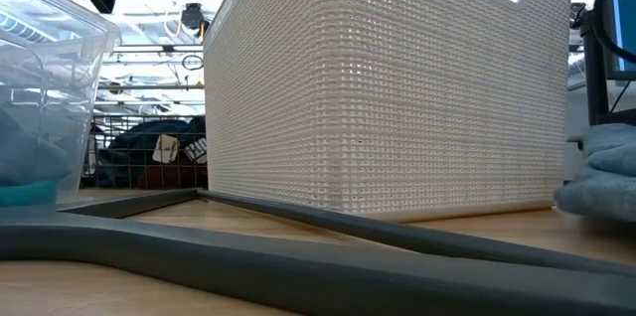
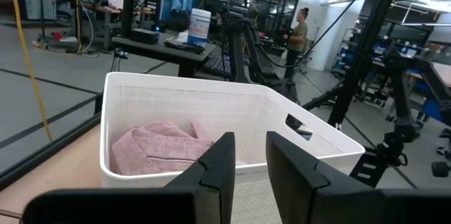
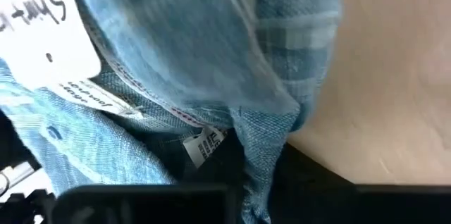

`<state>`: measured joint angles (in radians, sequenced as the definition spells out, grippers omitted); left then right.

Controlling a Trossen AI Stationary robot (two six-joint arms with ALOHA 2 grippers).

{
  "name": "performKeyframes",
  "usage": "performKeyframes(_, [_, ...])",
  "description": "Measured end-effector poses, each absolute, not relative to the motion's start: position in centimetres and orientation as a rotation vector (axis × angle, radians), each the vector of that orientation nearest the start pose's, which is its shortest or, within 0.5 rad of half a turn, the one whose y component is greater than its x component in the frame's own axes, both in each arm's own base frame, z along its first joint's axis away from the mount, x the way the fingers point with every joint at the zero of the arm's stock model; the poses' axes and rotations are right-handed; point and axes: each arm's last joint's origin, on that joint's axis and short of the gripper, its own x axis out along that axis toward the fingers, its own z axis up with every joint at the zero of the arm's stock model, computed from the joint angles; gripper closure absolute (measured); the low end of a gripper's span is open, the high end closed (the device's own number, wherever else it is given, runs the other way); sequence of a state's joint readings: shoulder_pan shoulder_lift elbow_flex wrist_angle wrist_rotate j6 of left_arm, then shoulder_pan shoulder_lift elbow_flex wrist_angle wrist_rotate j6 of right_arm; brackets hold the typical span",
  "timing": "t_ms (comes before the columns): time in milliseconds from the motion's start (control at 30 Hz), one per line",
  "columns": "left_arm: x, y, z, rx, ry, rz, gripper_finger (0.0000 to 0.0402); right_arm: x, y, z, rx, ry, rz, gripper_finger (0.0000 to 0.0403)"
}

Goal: Pick & Place Cloths
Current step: Put the blue polo into the white bin

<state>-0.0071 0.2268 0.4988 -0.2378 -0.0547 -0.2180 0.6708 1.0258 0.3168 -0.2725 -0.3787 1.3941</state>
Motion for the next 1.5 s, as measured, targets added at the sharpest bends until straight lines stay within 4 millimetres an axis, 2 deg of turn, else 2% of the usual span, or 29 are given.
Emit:
performKeyframes(200, [7.9,0.1,29.0,-0.223,-0.040,0.044,0.0321,12.6,11.2,15.6,1.109,1.304,0.227,0.0384])
performKeyframes(533, [7.9,0.1,29.0,-0.236,-0.042,0.042,0.0321,12.3,11.1,19.4,1.253,1.088,0.486,0.0384])
performKeyframes(833, [7.9,0.1,29.1,-0.246,-0.048,0.041,0.0321,12.3,11.0,23.3,1.343,0.793,0.754,0.0384])
performKeyframes(1000, [7.9,0.1,29.1,-0.246,-0.052,0.041,0.0321,12.5,11.3,25.6,1.312,0.773,0.832,0.0384])
performKeyframes(1500, [7.9,0.3,29.8,-0.252,-0.135,0.083,0.0321,13.7,11.8,35.7,1.033,0.395,0.986,0.0384])
